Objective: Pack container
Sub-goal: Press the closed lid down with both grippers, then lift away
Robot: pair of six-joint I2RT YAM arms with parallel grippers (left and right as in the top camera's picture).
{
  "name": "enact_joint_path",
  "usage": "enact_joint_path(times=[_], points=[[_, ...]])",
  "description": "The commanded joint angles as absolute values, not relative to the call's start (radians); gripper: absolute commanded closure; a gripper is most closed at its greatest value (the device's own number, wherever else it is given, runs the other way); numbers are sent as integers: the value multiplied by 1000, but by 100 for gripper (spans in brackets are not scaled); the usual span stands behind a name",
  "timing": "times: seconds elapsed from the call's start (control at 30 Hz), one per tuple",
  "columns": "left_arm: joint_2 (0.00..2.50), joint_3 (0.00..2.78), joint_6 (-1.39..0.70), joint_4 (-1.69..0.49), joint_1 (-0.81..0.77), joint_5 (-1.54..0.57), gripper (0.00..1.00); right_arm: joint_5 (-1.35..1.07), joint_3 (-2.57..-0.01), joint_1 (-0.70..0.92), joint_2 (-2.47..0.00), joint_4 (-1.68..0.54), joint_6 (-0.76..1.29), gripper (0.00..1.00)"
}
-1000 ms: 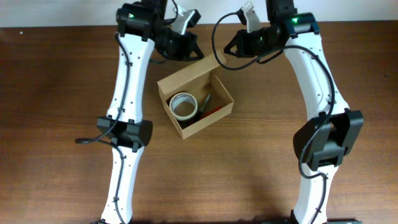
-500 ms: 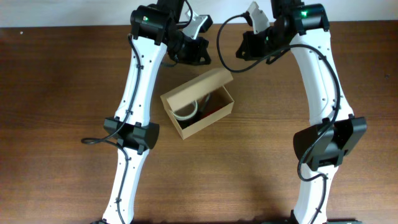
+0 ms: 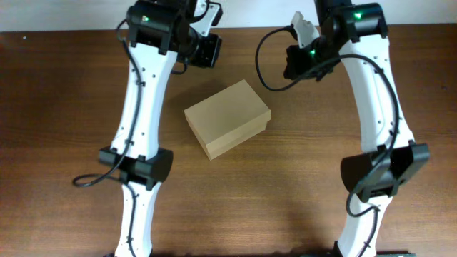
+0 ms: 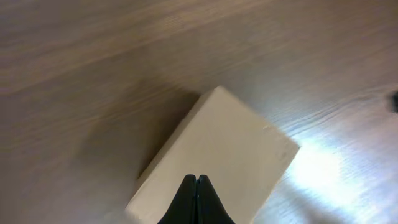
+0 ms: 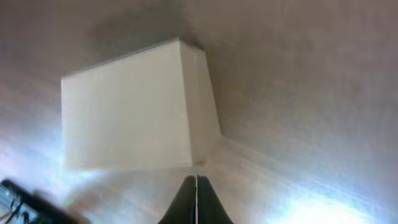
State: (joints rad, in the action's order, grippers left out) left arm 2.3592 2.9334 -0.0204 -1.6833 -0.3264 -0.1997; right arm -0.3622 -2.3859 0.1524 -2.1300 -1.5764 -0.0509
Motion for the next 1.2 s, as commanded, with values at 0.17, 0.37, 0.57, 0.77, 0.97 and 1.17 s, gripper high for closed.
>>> enact_joint_path(times=[0.17, 0.37, 0.57, 0.77, 0.97, 1.17], points=[[2198, 2550, -30, -1687, -326, -81, 98, -294, -2407, 212, -2087, -1652, -45, 96], [2152, 2350, -30, -1686, -326, -82, 99, -272, -2371, 277, -2088, -1599, -41, 96], [2152, 2268, -22, -1653, -327, -124, 98, -273, -2233, 287, -2088, -1516, -17, 96], [2152, 2231, -22, -1615, -327, -138, 98, -280, -2074, 288, -2088, -1424, 2, 96], [2152, 2159, -22, -1569, -327, -142, 98, -284, -1975, 289, -2088, -1362, 9, 96], [2152, 2067, -22, -1517, -329, -154, 98, -284, -1931, 289, -2088, -1330, 16, 96]])
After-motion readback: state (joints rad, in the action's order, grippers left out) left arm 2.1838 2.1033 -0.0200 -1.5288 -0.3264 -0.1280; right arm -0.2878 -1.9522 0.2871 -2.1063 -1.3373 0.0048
